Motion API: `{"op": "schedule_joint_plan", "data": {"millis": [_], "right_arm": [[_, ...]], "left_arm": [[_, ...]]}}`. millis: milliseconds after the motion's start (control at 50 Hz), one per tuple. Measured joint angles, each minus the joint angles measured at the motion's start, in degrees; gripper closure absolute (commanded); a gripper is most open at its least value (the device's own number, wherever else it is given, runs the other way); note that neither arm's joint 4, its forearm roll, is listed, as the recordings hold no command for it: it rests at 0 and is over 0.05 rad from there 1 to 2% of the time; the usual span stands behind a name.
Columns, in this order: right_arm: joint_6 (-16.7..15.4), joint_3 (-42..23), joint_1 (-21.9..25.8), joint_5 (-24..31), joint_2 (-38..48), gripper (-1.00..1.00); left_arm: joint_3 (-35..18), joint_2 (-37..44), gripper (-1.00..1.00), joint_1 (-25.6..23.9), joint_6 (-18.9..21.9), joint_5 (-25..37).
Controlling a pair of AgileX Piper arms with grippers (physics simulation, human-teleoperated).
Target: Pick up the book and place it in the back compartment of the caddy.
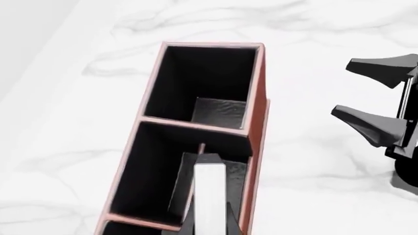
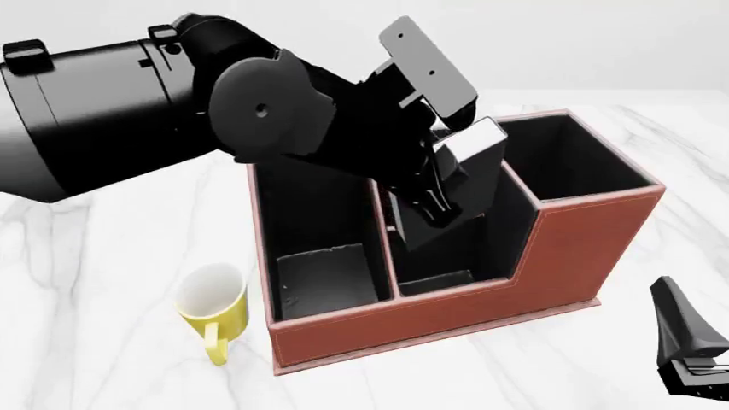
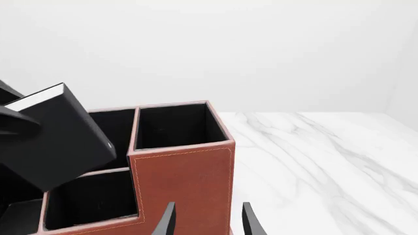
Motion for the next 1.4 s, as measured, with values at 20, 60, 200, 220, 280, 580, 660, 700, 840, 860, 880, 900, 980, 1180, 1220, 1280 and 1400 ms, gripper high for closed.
{"op": "schedule_joint_plan", "data": {"millis": [20, 60, 200, 220, 280, 580, 660, 700, 840, 860, 880, 900, 980, 1180, 1220, 1280, 1400], "right_arm": [[0.0, 0.0, 0.0, 0.0, 0.0, -1.00], [0.0, 0.0, 0.0, 0.0, 0.0, -1.00], [0.0, 0.0, 0.0, 0.0, 0.0, -1.00], [0.0, 0.0, 0.0, 0.0, 0.0, -1.00], [0.0, 0.0, 0.0, 0.0, 0.0, -1.00], [0.0, 0.0, 0.0, 0.0, 0.0, -1.00], [0.0, 0.0, 0.0, 0.0, 0.0, -1.00], [0.0, 0.0, 0.0, 0.0, 0.0, -1.00], [0.0, 0.0, 0.0, 0.0, 0.0, -1.00], [0.0, 0.0, 0.0, 0.0, 0.0, -1.00], [0.0, 0.0, 0.0, 0.0, 0.0, -1.00], [0.0, 0.0, 0.0, 0.0, 0.0, -1.00], [0.0, 0.0, 0.0, 0.0, 0.0, -1.00], [0.0, 0.0, 0.0, 0.0, 0.0, -1.00], [0.0, 0.0, 0.0, 0.0, 0.0, -1.00], [0.0, 0.0, 0.0, 0.0, 0.0, -1.00], [0.0, 0.0, 0.0, 0.0, 0.0, -1.00]], "left_arm": [[0.1, 0.1, 1.00, 0.0, 0.0, -0.2], [0.5, 0.4, 1.00, 0.1, -0.1, -0.6], [1.3, 1.1, 1.00, 0.3, -0.2, -1.7], [1.4, 1.2, 1.00, 0.3, -0.3, -1.8], [1.7, 1.4, 1.00, 0.3, -0.4, -2.3], [4.9, 1.8, 1.00, -0.6, -1.7, -5.1], [5.6, 1.9, 1.00, -0.8, -2.0, -5.6], [5.8, 2.0, 1.00, -0.9, -2.1, -5.8], [6.1, 2.5, 1.00, -0.8, -2.3, -6.1], [6.2, 2.6, 1.00, -0.8, -2.4, -6.2], [6.2, 2.7, 1.00, -0.8, -2.4, -6.2], [6.2, 2.8, 1.00, -0.8, -2.4, -6.3], [6.2, 3.2, 1.00, -0.8, -2.5, -6.4], [5.8, 4.3, 1.00, -0.9, -2.4, -6.5], [5.7, 4.6, 1.00, -0.8, -2.3, -6.6], [5.6, 5.0, 1.00, -0.7, -2.2, -6.6], [5.4, 5.8, 1.00, -0.5, -2.0, -6.7]]}}
